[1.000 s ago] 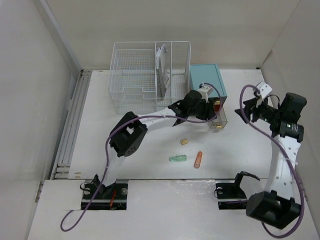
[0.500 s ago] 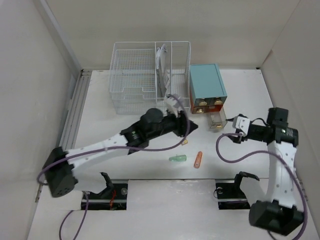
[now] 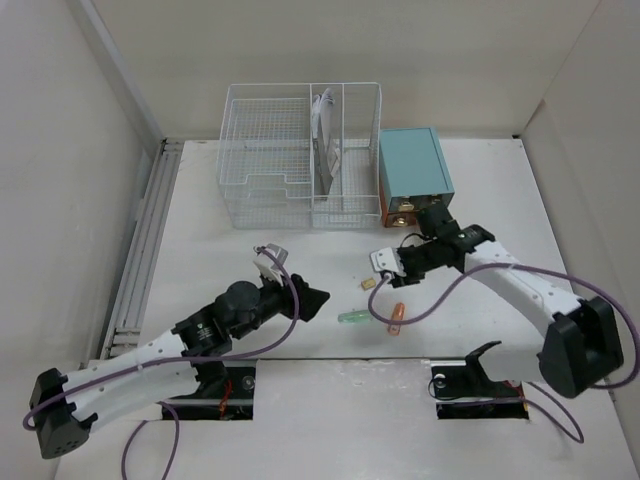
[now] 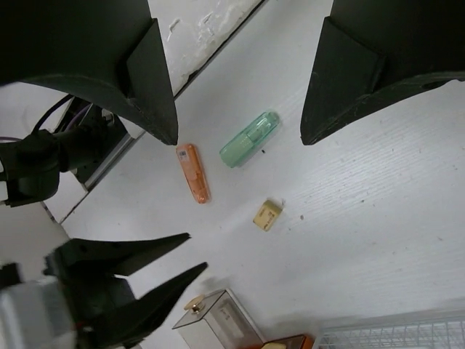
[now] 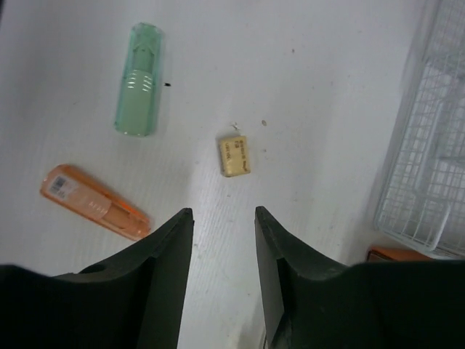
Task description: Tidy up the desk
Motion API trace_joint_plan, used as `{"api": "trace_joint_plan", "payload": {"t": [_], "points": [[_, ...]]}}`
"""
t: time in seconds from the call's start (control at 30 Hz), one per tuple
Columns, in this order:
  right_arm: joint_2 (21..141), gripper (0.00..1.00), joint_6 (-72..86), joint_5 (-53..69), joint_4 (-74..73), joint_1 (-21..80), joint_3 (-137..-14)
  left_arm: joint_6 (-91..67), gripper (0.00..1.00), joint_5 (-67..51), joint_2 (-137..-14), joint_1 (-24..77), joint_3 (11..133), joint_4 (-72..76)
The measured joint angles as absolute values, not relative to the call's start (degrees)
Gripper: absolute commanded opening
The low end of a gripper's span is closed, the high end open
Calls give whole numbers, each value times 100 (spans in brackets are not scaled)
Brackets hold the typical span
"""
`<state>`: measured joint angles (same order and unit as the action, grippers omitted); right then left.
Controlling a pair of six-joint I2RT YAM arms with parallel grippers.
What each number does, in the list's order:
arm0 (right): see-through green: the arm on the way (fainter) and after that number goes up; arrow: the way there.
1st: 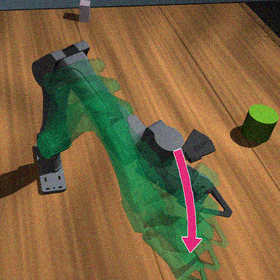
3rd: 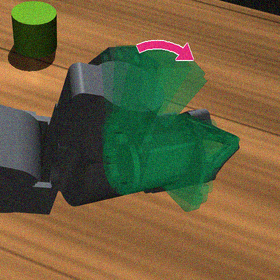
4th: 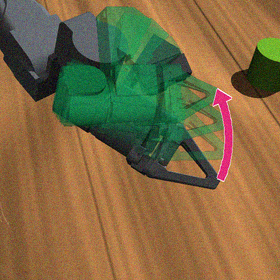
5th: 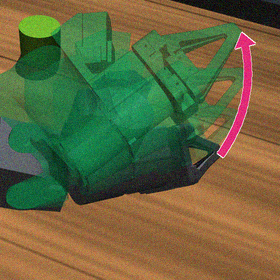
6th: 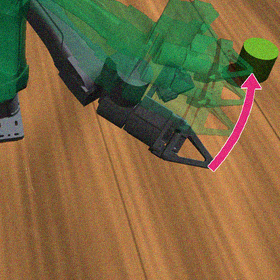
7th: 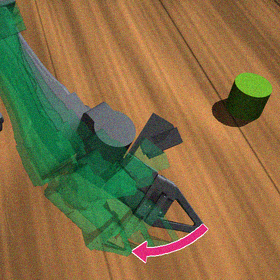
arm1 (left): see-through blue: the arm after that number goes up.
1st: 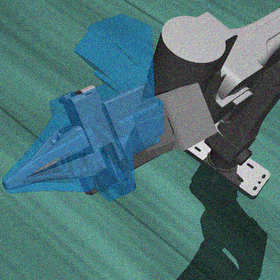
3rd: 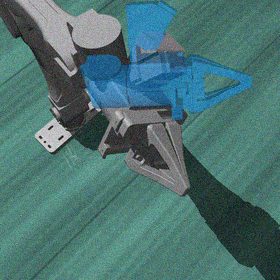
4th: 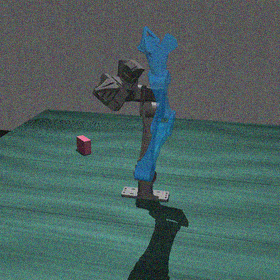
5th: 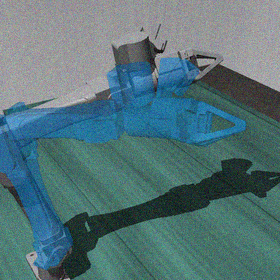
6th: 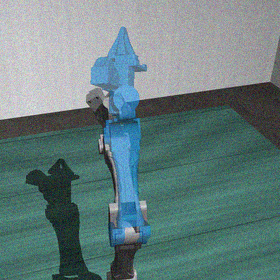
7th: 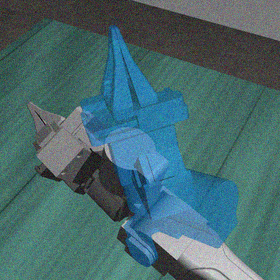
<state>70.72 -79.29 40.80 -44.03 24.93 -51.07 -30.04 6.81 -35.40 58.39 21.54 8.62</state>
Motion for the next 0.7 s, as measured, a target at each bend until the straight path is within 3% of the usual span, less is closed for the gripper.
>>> {"api": "trace_joint_plan", "payload": {"t": [0.37,0.7], "points": [[9260,48,-6943,2547,-3391,3448,-5852,-3138,65,773,-3057,5839,2012,526],[9564,49,-6871,2137,-3413,3723,-5953,-3146,67,779,-2718,5839,1841,362]]}}
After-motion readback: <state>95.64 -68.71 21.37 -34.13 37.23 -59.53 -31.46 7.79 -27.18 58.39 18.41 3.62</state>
